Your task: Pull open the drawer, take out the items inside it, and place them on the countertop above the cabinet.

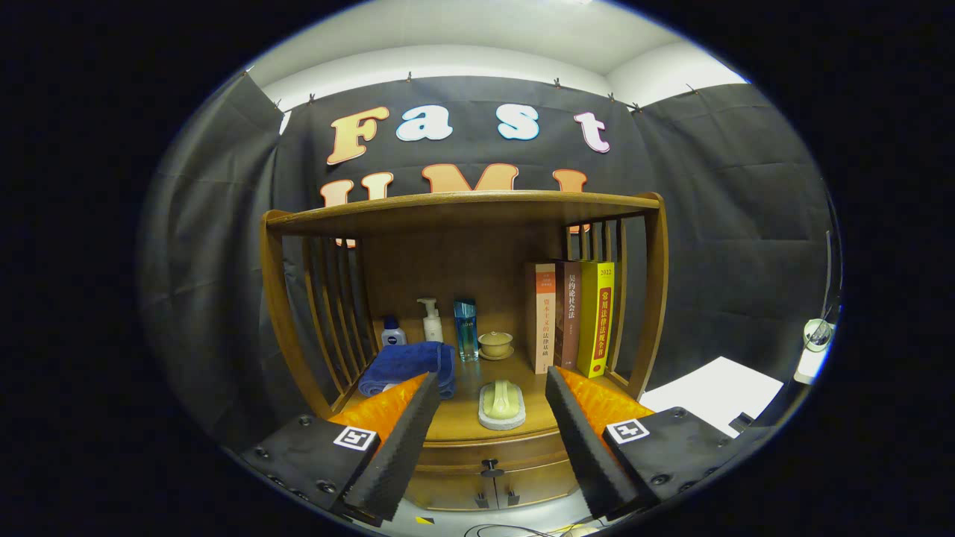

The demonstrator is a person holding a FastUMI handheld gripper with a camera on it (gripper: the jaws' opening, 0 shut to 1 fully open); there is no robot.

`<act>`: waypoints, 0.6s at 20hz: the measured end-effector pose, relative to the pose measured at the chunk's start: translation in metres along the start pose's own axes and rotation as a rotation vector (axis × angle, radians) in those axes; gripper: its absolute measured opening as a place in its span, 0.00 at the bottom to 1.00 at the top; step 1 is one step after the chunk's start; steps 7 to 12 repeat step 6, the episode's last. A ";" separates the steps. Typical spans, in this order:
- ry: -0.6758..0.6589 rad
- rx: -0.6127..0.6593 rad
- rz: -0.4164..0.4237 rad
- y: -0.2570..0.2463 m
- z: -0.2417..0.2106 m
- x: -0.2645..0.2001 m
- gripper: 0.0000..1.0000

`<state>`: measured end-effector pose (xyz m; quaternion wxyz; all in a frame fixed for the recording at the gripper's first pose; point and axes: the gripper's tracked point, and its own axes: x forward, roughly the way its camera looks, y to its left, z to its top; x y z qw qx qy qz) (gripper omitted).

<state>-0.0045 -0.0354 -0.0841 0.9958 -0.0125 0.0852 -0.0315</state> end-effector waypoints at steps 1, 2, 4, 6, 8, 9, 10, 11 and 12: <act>-0.001 -0.002 0.003 0.002 0.000 0.000 0.96; -0.002 -0.005 0.004 0.002 0.000 0.001 0.96; -0.001 -0.003 0.007 0.004 -0.001 0.000 0.96; 0.005 0.001 0.010 0.006 -0.003 0.001 0.96; 0.005 0.001 0.010 0.006 -0.003 0.001 0.96; 0.005 0.001 0.010 0.006 -0.003 0.001 0.96; 0.005 0.001 0.010 0.006 -0.003 0.001 0.96; 0.005 0.001 0.010 0.006 -0.003 0.001 0.96; 0.005 0.001 0.010 0.006 -0.003 0.001 0.96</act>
